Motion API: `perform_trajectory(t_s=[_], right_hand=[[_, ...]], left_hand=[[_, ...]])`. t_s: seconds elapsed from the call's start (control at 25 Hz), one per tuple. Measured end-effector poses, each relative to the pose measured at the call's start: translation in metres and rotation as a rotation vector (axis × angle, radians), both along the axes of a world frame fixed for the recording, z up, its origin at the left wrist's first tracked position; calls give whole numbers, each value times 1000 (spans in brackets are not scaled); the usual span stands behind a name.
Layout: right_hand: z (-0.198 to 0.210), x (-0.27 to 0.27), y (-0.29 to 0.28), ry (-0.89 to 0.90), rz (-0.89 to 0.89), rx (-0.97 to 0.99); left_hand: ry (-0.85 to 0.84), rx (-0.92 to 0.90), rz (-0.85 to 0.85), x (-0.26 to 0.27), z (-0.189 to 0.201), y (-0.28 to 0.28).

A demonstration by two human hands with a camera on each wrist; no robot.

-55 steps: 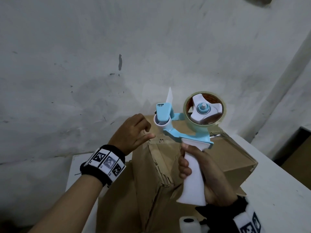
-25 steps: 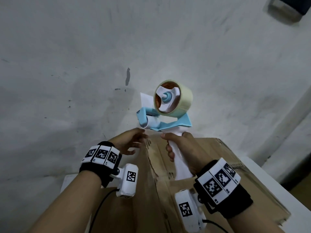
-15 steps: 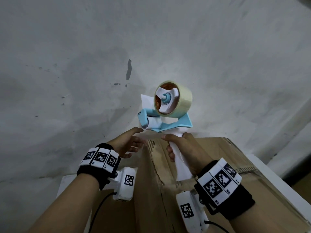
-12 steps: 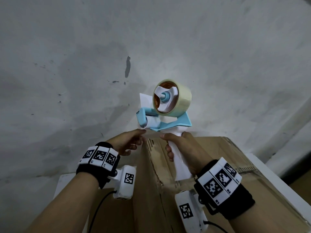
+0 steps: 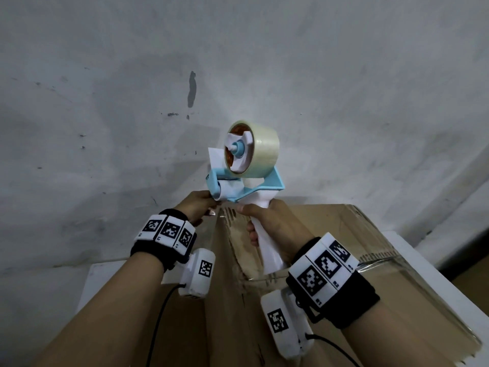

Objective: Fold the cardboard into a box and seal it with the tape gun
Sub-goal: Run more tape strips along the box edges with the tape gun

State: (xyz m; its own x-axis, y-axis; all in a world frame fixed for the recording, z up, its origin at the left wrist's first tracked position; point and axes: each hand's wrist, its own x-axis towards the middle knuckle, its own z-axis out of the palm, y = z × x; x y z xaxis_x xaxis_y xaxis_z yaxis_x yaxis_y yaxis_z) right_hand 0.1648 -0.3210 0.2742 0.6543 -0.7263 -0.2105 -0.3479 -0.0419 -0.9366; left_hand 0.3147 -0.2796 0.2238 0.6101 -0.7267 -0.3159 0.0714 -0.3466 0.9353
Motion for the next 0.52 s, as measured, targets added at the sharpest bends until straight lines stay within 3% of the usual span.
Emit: perform_trajectory(t_s=[0.28, 0.36, 0.52], right_hand=[[-9, 4, 4, -25, 45, 129], [-7, 3, 3, -67, 40, 191], [-7, 1, -1, -131, 22, 234]], left_hand=[[-163, -5, -26, -1, -11, -12], [-308, -12, -9, 4, -13, -16], [-611, 145, 6, 10, -10, -20]])
